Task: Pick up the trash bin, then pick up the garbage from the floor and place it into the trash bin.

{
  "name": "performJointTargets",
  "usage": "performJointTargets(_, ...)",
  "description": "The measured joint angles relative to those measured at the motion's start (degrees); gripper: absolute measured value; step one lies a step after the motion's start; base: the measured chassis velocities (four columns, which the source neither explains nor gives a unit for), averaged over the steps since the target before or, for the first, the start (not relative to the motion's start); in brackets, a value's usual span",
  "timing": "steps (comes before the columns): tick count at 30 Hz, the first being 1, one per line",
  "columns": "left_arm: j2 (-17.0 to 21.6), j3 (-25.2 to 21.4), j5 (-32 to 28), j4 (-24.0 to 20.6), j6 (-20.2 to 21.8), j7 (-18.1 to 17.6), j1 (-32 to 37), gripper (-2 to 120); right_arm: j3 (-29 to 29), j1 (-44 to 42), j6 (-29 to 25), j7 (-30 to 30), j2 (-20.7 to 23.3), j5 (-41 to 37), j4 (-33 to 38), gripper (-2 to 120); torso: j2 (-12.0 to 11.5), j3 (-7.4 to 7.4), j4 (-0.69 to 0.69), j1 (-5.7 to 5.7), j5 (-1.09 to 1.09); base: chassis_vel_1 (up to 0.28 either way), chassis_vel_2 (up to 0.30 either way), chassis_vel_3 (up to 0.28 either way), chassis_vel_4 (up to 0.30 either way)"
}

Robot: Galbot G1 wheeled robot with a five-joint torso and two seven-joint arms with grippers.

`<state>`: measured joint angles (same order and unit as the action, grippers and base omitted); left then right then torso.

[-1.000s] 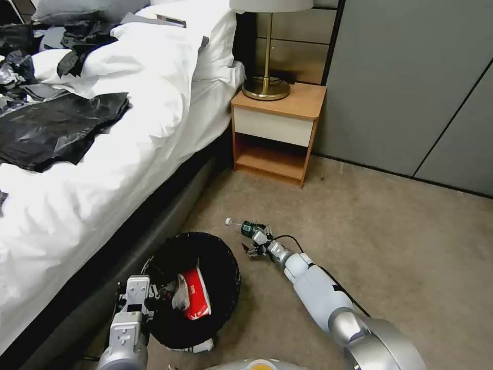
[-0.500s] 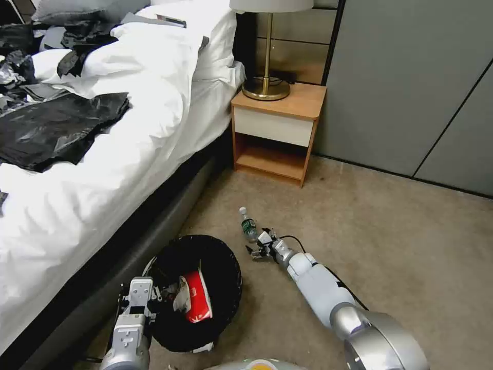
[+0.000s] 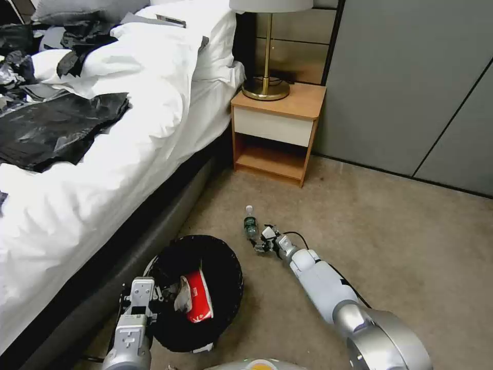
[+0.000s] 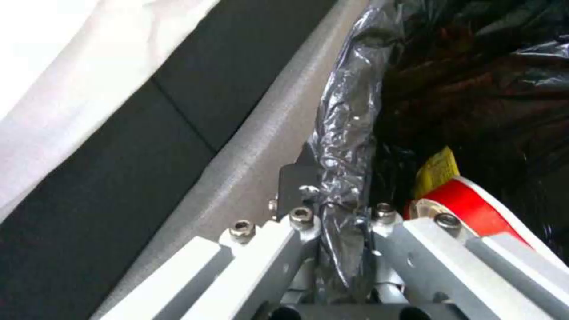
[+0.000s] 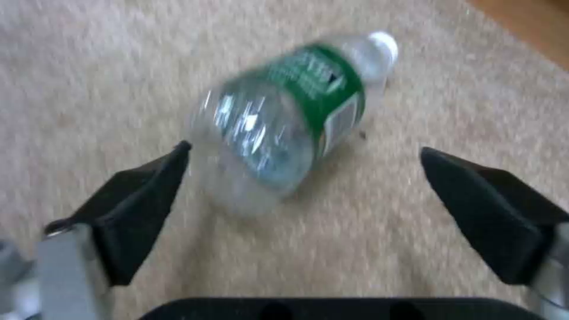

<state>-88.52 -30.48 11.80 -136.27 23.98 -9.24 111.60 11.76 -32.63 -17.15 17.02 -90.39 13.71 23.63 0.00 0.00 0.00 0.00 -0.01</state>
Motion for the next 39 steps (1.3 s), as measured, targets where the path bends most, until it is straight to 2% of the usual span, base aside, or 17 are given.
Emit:
performJointTargets(2, 0.00, 0.00, 0.02, 0.00, -0.01, 0.00, 0.05, 0, -0.08, -0.23, 0.37, 0.01, -0.53, -0.34, 0.89, 100, 0.00, 0.00, 0.00, 0.00, 0.01, 0.000, 0.000, 0.000, 0.000)
performJointTargets(8, 0.00, -0.02, 0.09, -0.03, -0.01, 0.00, 0.08, 0, -0.20, -0.89, 0.92, -0.15, -0.87, -0.95, 2.81, 100, 0.00, 0.00, 0.01, 0.00, 0.00, 0.000, 0.000, 0.000, 0.000)
performJointTargets(13, 0.00, 0.04, 0.21, -0.05, -0.01, 0.00, 0.07, 0, -1.32, -3.13, 2.75, -0.11, -0.38, -5.75, 7.82, 100, 0.01, 0.00, 0.00, 0.00, 0.00, 0.000, 0.000, 0.000, 0.000)
performJointTargets(17, 0.00, 0.17, 0.32, -0.05, -0.01, 0.00, 0.08, 0, -1.37, -3.22, 3.18, -0.47, -0.76, -7.33, 8.19, 100, 0.00, 0.00, 0.00, 0.00, 0.00, 0.000, 0.000, 0.000, 0.000)
performJointTargets(27, 0.11, 0.40, 0.59, 0.09, -0.01, 0.01, 0.11, 0, 0.32, -1.61, 5.17, -2.81, -1.74, -11.09, 5.58, 100, 0.01, 0.00, 0.00, 0.00, 0.00, 0.000, 0.000, 0.000, 0.000)
performJointTargets(34, 0.19, 0.91, 1.56, 0.84, 0.02, 0.04, 0.40, 0, 2.29, 0.06, 6.76, -4.63, -1.75, -13.95, 0.56, 100, 0.01, 0.00, 0.00, 0.00, 0.00, 0.000, 0.000, 0.000, 0.000)
performJointTargets(39, 0.12, 1.04, 2.05, 0.99, 0.02, 0.05, 0.71, 0, 2.55, 0.11, 7.53, -4.74, -1.79, -14.72, 0.19, 100, 0.01, 0.00, 0.00, 0.00, 0.00, 0.000, 0.000, 0.000, 0.000)
